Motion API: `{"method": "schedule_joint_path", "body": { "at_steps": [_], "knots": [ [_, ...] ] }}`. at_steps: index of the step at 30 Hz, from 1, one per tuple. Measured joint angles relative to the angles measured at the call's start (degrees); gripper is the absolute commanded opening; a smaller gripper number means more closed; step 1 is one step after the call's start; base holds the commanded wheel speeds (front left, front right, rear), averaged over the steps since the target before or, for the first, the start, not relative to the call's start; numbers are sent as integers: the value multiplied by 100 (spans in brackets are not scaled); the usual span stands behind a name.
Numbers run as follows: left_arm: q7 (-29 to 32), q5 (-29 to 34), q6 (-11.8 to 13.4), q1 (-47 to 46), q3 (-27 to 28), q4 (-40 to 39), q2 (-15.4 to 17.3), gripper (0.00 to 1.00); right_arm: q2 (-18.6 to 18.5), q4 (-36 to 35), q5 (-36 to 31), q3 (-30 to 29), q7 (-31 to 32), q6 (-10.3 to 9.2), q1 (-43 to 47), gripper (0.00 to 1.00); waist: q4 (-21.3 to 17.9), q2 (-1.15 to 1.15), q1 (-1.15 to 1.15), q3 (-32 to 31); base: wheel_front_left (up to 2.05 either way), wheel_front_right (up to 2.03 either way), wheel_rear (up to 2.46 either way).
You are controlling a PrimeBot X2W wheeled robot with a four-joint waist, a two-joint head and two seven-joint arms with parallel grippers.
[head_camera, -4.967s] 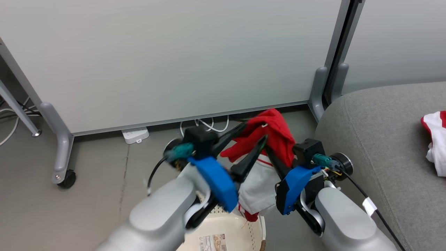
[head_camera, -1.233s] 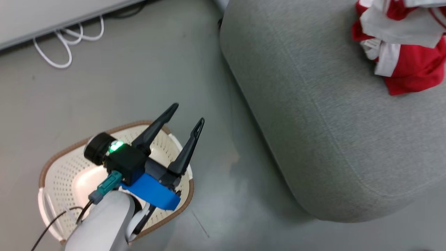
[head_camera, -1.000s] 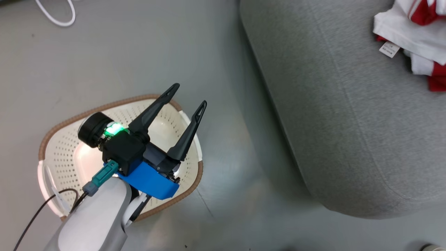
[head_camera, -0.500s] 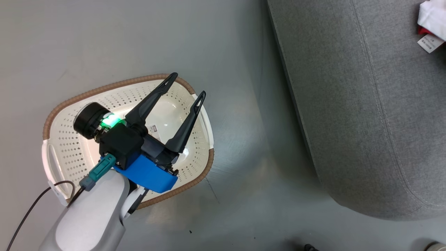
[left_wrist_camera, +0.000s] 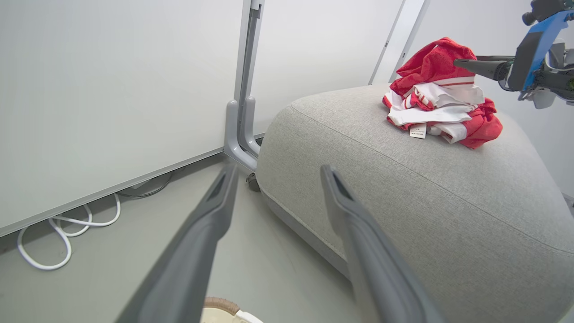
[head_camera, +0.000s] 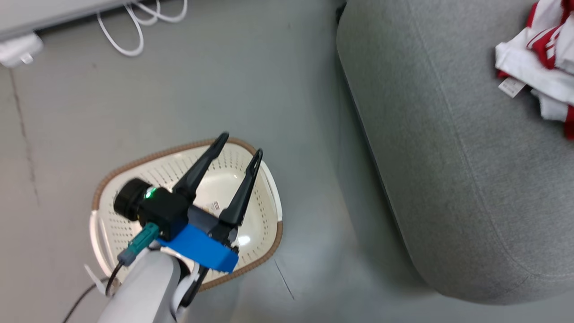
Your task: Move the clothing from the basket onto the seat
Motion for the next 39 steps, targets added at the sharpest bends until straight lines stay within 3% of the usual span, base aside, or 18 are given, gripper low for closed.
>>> {"method": "schedule_joint_path", "body": {
  "at_steps": [9, 13, 19, 29, 39],
  "knots": [
    [0, -134, 0, 1147, 678, 172, -369, 100, 219, -597, 54, 360, -14, 0, 1196, 100, 195, 0, -2, -1290, 0, 0, 0],
    [0, -122, 0, 1545, 973, 199, -475, 100, 293, -1173, 183, 534, 44, 0, 1932, 100, 362, 0, -3, -1840, 0, 0, 0],
    [0, -56, 0, 2063, 1467, 285, -565, 100, 856, -2469, 281, 732, 305, 0, 3246, 100, 748, 0, -2, -2450, 0, 0, 0],
    [0, -12, 0, 2354, 1929, 432, -700, 100, 1729, -4362, 183, 770, 595, 0, 4887, 100, 1429, 0, -1, -2881, 0, 0, 0],
    [0, -14, 0, 2417, 2103, 597, -726, 100, 2086, -4908, 271, 1115, 751, 0, 5547, 100, 1651, 0, 0, -2978, 0, 0, 0]
  ]
}}
